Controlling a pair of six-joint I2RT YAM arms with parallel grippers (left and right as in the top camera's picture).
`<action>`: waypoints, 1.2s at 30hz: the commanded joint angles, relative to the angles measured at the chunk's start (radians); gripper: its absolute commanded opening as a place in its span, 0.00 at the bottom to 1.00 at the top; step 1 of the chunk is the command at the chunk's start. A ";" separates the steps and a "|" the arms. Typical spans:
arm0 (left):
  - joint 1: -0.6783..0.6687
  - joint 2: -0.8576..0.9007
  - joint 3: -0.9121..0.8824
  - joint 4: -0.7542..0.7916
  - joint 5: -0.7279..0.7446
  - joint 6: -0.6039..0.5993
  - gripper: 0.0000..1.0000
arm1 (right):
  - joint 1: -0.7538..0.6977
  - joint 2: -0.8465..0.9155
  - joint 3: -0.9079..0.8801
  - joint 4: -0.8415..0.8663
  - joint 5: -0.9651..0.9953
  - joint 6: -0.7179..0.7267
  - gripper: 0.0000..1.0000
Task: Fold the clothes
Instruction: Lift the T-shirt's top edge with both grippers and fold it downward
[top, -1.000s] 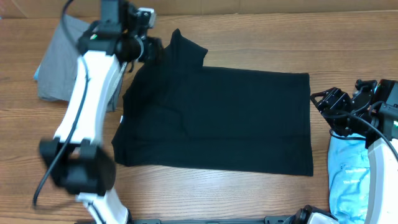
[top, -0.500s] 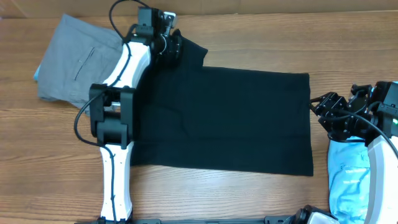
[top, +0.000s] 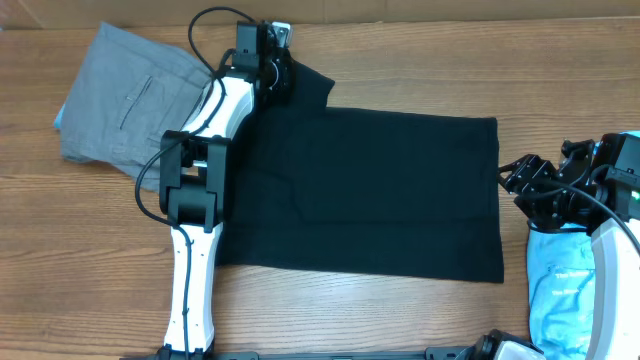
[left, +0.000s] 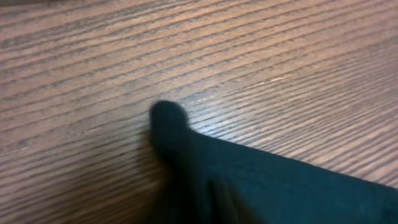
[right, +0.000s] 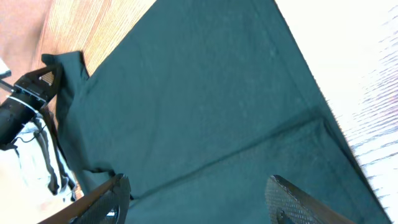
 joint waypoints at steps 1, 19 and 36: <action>0.030 0.030 0.041 -0.006 0.090 -0.060 0.04 | 0.000 0.000 0.000 0.035 0.035 -0.017 0.73; 0.077 -0.251 0.192 -0.622 0.338 0.047 0.04 | 0.001 0.356 0.003 0.745 0.155 0.075 0.61; -0.018 -0.329 0.192 -1.100 0.028 0.046 0.04 | 0.087 0.774 0.017 1.119 0.144 0.124 0.61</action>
